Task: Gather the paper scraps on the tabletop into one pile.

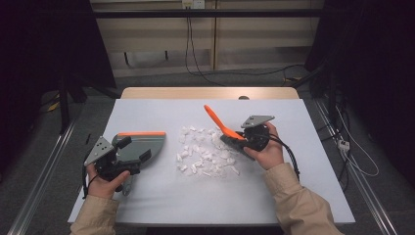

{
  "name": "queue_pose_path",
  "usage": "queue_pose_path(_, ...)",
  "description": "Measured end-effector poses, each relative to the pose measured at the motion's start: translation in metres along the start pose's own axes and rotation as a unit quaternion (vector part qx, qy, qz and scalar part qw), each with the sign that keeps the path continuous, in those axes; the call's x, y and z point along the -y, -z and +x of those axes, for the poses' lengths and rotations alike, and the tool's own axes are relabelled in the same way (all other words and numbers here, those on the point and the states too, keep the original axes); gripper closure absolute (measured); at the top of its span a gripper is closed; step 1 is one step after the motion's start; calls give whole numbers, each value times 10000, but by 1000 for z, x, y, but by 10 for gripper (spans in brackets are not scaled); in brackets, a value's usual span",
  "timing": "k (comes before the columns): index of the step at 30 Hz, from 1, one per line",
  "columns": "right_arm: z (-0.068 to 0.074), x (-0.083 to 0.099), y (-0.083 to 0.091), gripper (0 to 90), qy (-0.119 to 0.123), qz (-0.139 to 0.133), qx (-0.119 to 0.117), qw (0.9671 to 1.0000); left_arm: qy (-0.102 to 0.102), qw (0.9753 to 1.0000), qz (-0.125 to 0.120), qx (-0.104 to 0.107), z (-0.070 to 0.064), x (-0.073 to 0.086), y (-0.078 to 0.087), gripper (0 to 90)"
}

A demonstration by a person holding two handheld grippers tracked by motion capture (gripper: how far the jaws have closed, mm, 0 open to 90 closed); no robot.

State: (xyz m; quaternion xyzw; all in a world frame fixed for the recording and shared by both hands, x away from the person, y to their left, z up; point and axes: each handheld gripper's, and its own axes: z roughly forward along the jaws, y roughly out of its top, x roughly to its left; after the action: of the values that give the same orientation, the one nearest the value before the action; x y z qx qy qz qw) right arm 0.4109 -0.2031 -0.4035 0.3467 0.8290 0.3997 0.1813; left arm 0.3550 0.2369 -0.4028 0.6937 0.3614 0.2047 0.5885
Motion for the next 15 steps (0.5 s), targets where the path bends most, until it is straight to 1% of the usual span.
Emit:
queue_pose_path(1, -2, -2, 2, 711, -45, -51, 45, 10000, -2, 10000, 3, 4, 0, 0, 0, 60)
queue_pose_path(4, -10, -7, 7, 711, -207, -189, 80, 9996, 7, 10000, 2, 5, 0, 0, 0, 60)
queue_pose_path(7, -18, -12, 5, 711, -253, -283, 286, 9989, 11, 10000, -1, 12, 1, 0, -1, 60)
queue_pose_path(8, -21, -13, 3, 711, -315, -287, 284, 9987, 11, 10000, 2, 9, 1, 0, -1, 60)
queue_pose_path(10, -28, -14, -4, 711, -404, -321, 386, 9979, 33, 10000, 4, 14, 1, 1, -1, 60)
queue_pose_path(12, -34, -14, -12, 711, -455, -274, 523, 9972, 42, 10000, 2, 27, 0, 0, -1, 60)
queue_pose_path(15, -40, -14, -27, 711, -505, -220, 603, 9967, 17, 10000, 28, 25, 1, 1, -2, 60)
